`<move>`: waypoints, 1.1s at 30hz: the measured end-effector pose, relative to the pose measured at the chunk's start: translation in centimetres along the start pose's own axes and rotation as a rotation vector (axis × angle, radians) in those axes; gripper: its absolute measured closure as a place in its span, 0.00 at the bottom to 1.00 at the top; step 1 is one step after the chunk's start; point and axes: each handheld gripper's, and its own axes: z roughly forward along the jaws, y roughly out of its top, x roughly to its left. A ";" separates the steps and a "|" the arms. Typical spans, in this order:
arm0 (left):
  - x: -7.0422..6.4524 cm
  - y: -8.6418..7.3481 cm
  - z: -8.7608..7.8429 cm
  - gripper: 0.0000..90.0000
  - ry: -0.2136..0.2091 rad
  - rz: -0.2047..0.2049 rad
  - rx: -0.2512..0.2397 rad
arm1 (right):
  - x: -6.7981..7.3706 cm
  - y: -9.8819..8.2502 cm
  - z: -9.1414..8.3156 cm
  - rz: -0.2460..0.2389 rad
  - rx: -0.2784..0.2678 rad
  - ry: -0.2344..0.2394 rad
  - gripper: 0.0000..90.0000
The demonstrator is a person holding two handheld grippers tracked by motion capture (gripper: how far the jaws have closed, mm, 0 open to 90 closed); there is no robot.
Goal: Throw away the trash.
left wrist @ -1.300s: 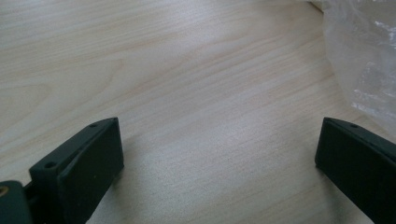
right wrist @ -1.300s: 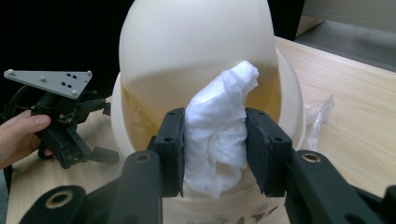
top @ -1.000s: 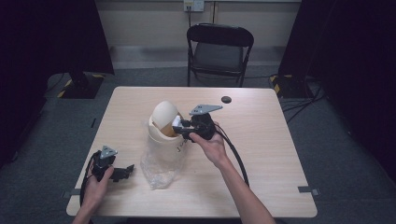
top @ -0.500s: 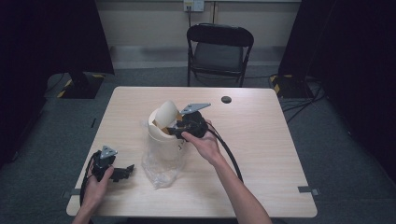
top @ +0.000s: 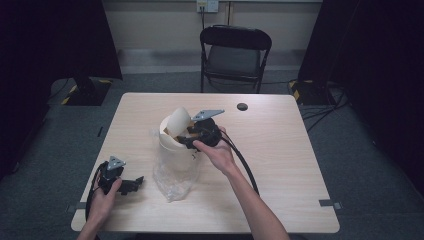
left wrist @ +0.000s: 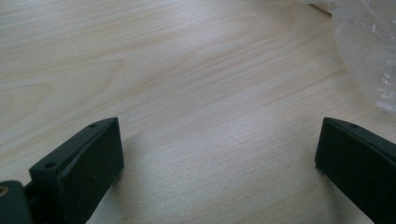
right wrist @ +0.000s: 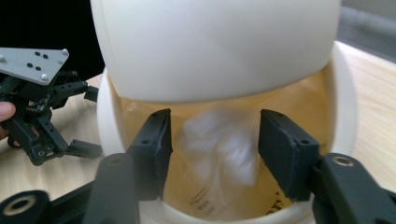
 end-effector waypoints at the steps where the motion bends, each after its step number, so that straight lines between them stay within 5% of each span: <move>1: 0.0 0.0 0.0 0.00 -0.001 -0.001 0.000 | 0.0 0.1 -0.2 -0.004 -0.009 -0.004 0.50; 11: 0.0 0.0 0.0 0.00 0.000 -0.001 0.000 | -0.1 0.1 -1.7 -0.009 -0.041 0.019 0.56; 18: 0.0 0.0 0.0 0.00 0.000 0.000 0.000 | -0.7 -0.1 -3.7 0.007 -0.087 -0.008 0.49; 33: 0.0 0.0 0.0 0.00 0.000 0.000 0.000 | -2.9 -2.4 -6.6 0.080 -0.096 -0.104 0.31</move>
